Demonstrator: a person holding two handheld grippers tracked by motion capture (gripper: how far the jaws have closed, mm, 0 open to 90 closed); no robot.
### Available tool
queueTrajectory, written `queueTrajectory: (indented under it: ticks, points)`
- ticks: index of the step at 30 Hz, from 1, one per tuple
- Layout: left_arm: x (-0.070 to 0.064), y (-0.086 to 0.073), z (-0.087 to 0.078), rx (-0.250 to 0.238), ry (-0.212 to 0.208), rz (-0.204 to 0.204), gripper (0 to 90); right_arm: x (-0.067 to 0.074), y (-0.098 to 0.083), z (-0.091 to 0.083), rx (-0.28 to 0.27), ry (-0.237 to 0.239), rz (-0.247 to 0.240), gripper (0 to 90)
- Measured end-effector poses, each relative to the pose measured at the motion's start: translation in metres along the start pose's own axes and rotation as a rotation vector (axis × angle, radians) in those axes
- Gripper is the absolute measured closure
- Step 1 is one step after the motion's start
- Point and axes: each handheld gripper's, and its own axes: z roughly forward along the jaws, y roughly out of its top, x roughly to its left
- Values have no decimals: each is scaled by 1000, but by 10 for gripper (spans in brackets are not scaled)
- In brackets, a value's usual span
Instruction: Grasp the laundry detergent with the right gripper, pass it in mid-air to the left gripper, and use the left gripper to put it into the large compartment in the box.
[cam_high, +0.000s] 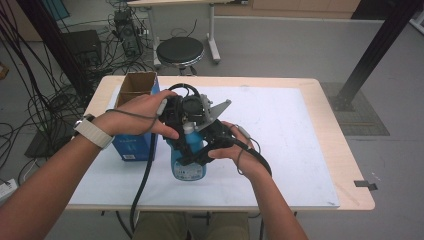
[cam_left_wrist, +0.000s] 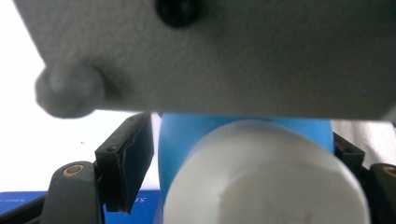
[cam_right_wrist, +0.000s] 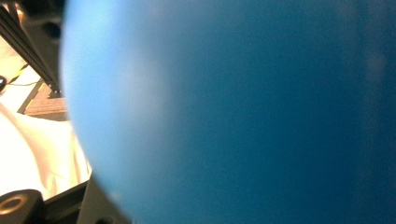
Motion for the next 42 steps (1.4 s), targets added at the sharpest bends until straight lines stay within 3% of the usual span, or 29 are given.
queueTrajectory:
  ticks: [15, 42]
  points:
    - [0, -1, 3, 7, -54, 7, 370, 0, -2, 3, 4, 15, -1, 432]
    - [1, -1, 6, -14, -52, 5, 374, -1, -5, 3, 20, 10, -10, 433]
